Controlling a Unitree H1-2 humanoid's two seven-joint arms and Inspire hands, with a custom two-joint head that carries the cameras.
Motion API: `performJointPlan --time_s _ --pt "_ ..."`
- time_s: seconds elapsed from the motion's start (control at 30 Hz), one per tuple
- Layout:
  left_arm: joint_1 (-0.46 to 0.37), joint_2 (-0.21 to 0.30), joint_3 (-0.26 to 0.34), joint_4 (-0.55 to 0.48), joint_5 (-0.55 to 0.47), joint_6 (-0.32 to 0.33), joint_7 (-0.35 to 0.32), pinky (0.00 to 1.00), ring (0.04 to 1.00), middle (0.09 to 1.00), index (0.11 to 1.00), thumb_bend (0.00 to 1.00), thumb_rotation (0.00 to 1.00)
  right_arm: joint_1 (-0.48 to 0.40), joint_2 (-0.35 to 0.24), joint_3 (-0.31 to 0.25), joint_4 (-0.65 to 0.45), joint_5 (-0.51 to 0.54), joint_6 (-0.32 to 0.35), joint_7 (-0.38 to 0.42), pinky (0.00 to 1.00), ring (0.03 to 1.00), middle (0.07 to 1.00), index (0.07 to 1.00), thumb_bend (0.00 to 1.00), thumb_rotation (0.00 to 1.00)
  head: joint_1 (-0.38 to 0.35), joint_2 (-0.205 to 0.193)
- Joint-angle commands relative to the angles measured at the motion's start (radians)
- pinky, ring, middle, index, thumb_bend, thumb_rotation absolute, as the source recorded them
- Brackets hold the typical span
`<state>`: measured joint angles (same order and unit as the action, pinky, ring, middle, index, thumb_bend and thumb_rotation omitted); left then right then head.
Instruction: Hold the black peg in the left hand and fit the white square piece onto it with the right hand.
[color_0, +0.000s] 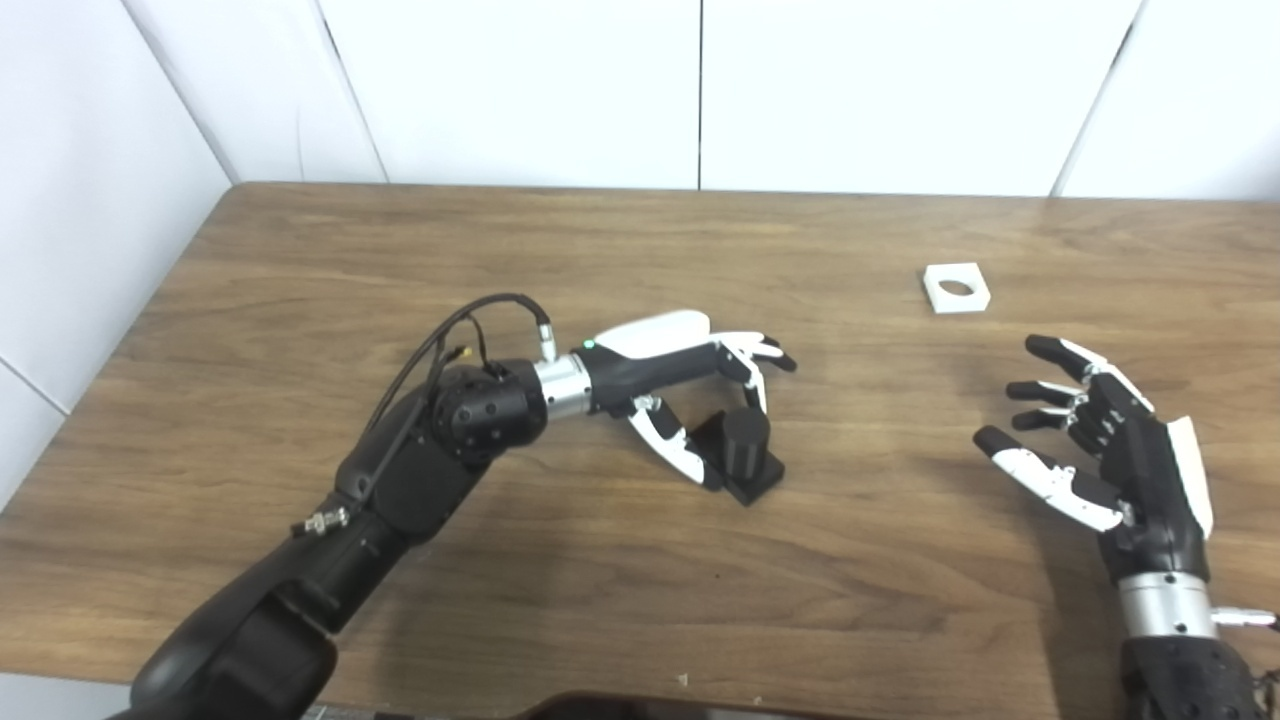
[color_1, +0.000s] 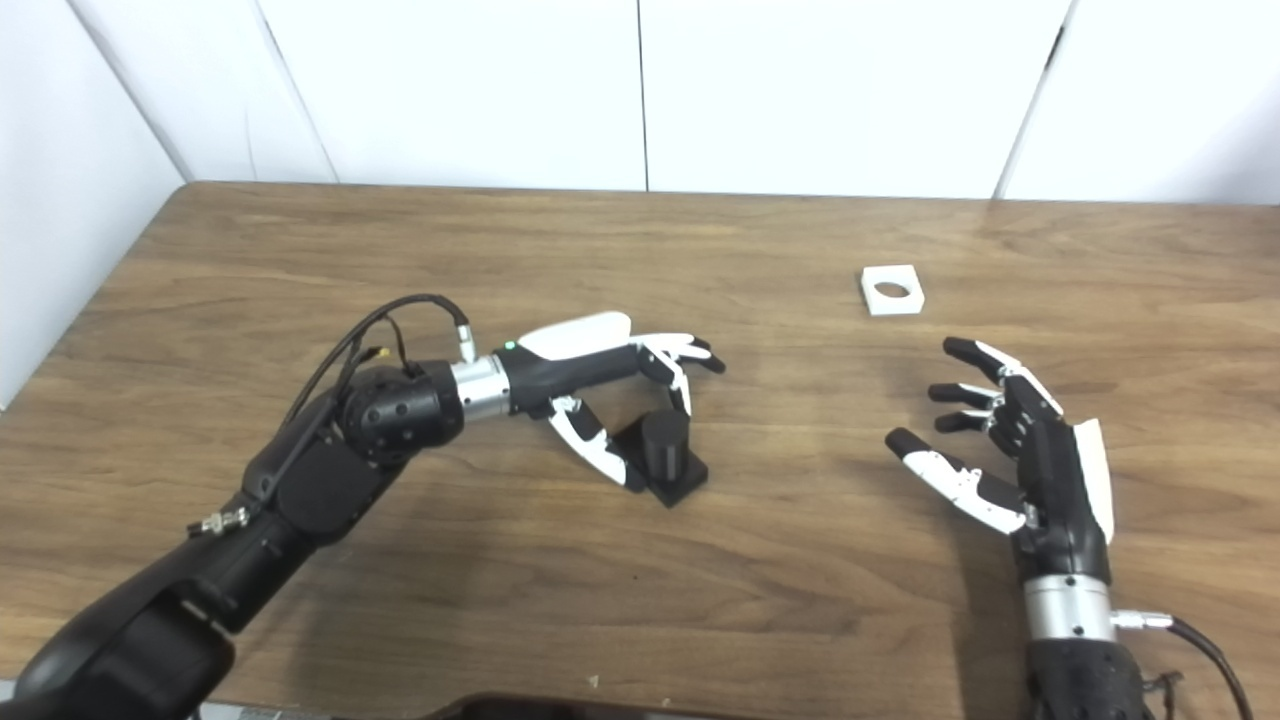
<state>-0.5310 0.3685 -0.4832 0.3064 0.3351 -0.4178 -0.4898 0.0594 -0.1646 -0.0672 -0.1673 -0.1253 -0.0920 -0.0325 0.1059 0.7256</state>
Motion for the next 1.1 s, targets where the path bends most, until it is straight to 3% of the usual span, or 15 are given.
performJointPlan --time_s 0.0,0.27,0.5,0.67,0.8,1.07 --pt "0.016 0.005 -0.019 -0.022 0.03 -0.002 -0.029 0.94 0.982 0.93 0.492 0.52 0.08 -0.013 -0.002 -0.009 -0.026 -0.002 -0.012 -0.005 0.54 0.667 0.821 0.759 0.63 0.25 0.0 0.002" --pt "0.061 -0.004 -0.031 -0.04 0.051 -0.014 -0.008 0.96 0.979 0.925 0.492 0.52 0.08 -0.016 -0.01 -0.011 -0.038 -0.007 -0.004 0.002 0.53 0.669 0.833 0.769 0.63 0.26 -0.032 0.007" --pt "0.075 0.037 -0.035 -0.041 0.073 -0.051 0.021 0.94 0.965 0.917 0.493 0.52 0.08 -0.021 0.033 0.006 -0.068 -0.029 0.029 -0.016 0.54 0.66 0.817 0.754 0.66 0.28 -0.297 0.008" --pt "0.074 0.072 -0.061 -0.046 0.043 -0.052 0.045 0.93 0.958 0.91 0.492 0.52 0.07 -0.036 0.041 0.03 -0.082 -0.088 0.043 -0.027 0.56 0.673 0.825 0.77 0.63 0.27 -0.366 -0.001" --pt "0.064 0.085 -0.089 -0.031 0.014 -0.052 0.064 0.93 0.959 0.91 0.492 0.52 0.07 -0.094 0.003 0.025 -0.085 -0.153 0.047 -0.034 0.55 0.682 0.811 0.761 0.63 0.27 -0.377 -0.005" --pt "0.042 0.101 -0.115 -0.022 0.003 -0.052 0.072 0.92 0.963 0.908 0.493 0.52 0.08 -0.3 -0.136 -0.004 -0.073 -0.312 0.149 -0.007 0.6 0.693 0.774 0.743 0.63 0.27 -0.426 -0.022"
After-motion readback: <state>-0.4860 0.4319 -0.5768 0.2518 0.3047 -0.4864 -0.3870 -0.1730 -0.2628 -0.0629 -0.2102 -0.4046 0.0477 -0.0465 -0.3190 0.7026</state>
